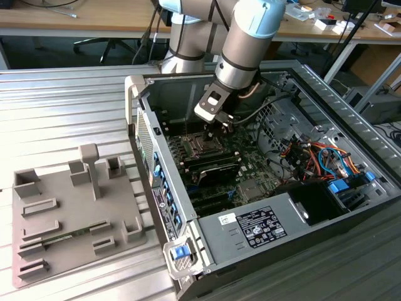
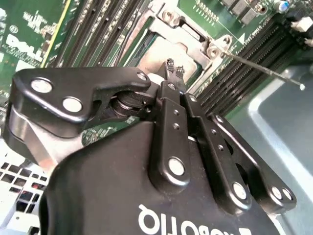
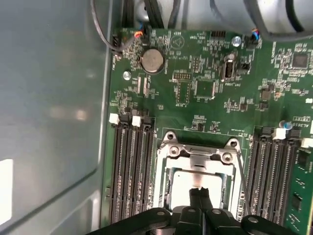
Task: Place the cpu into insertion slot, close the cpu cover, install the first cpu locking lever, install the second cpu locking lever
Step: 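Close the cpu cover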
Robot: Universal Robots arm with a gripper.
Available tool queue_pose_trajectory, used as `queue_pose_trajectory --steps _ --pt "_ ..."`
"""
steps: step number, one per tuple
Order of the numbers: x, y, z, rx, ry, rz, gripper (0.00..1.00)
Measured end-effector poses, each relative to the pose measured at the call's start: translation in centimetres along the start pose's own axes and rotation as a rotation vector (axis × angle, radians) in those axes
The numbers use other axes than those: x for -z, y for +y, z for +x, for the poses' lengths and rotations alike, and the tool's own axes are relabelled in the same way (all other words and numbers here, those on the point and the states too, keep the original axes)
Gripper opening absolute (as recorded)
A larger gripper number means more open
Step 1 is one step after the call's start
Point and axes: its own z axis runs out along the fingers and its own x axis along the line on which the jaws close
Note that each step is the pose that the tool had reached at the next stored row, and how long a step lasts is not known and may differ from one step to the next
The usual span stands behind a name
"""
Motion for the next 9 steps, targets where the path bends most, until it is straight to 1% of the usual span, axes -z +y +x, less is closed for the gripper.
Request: queue_pose_trajectory --steps 3,5,7,9 --pt "0.88 0.07 0.00 0.000 0.0011 0.0007 0.11" --pt "1.37 0.07 0.01 0.000 0.0030 0.0008 0.11" --pt "1.65 0.05 0.01 0.000 0.0056 0.0005 0.11" --pt "1.74 0.05 0.01 0.000 0.0082 0.0001 0.11"
